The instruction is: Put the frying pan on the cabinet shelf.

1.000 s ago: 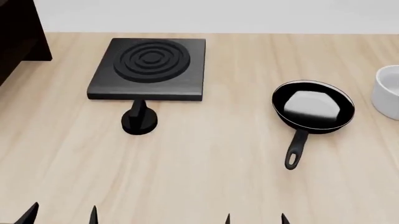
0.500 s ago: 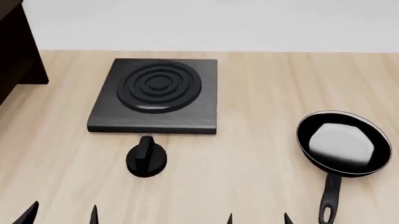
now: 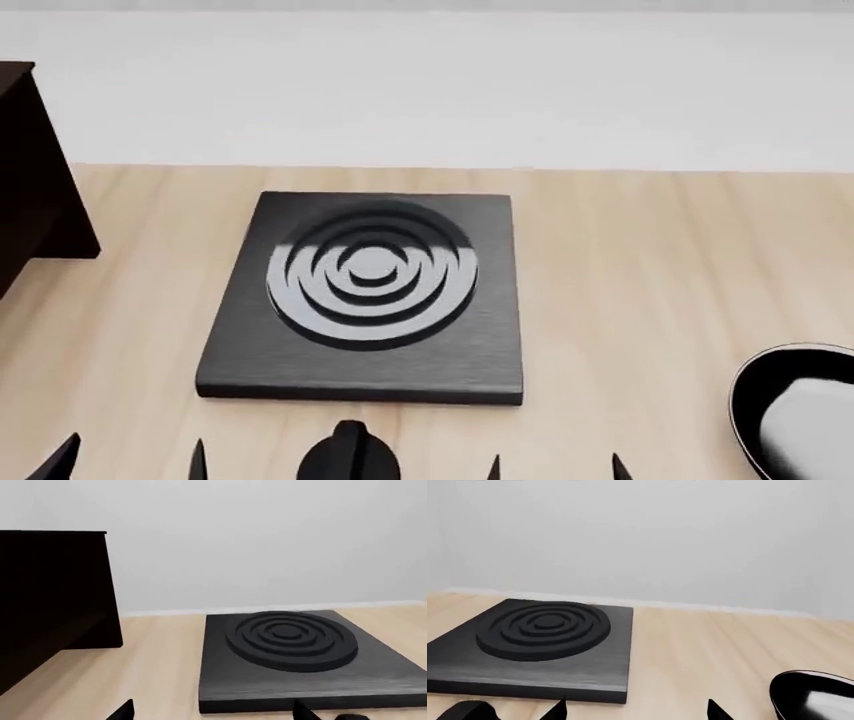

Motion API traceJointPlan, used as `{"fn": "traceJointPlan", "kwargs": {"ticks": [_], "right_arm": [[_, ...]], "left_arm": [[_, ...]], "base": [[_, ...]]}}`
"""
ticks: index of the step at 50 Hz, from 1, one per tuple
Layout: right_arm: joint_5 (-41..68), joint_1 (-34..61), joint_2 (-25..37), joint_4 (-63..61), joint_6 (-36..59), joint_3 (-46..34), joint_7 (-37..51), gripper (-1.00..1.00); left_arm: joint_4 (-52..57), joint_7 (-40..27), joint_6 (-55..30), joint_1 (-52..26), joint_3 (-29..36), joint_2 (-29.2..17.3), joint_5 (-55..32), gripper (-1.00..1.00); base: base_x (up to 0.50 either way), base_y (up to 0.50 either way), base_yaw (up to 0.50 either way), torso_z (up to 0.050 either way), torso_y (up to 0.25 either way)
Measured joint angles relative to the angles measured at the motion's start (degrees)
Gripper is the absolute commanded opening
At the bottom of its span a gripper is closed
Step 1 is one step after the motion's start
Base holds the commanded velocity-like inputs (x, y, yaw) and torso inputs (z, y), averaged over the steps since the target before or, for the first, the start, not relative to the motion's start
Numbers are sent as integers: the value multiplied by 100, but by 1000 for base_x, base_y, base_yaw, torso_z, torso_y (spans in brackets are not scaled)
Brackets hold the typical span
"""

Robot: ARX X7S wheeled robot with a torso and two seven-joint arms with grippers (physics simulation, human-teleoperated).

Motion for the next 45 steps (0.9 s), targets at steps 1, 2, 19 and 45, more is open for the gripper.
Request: {"fn": "traceJointPlan", "kwargs": {"ticks": [1,2,19,45], "right_arm": [[0,-2,5,-14,5,-4,6,100],[0,-4,9,-24,8,-9,11,100],[74,-1,54,-15,14,-59,84,100],[214,148,135,-1095,1154,-7,445,100]], "left_arm": [[8,-6,-15,0,1,-3,-9,100],[17,-13,-30,-1,3,-6,-18,100],[62,-100,-154,-21,32,-52,-145,100],[59,-226,-230,-50,85,-145,-234,100]], "base": [[500,191,0,0,0],[500,188,0,0,0],[310,116,0,0,1],[0,0,0,0,0]]}}
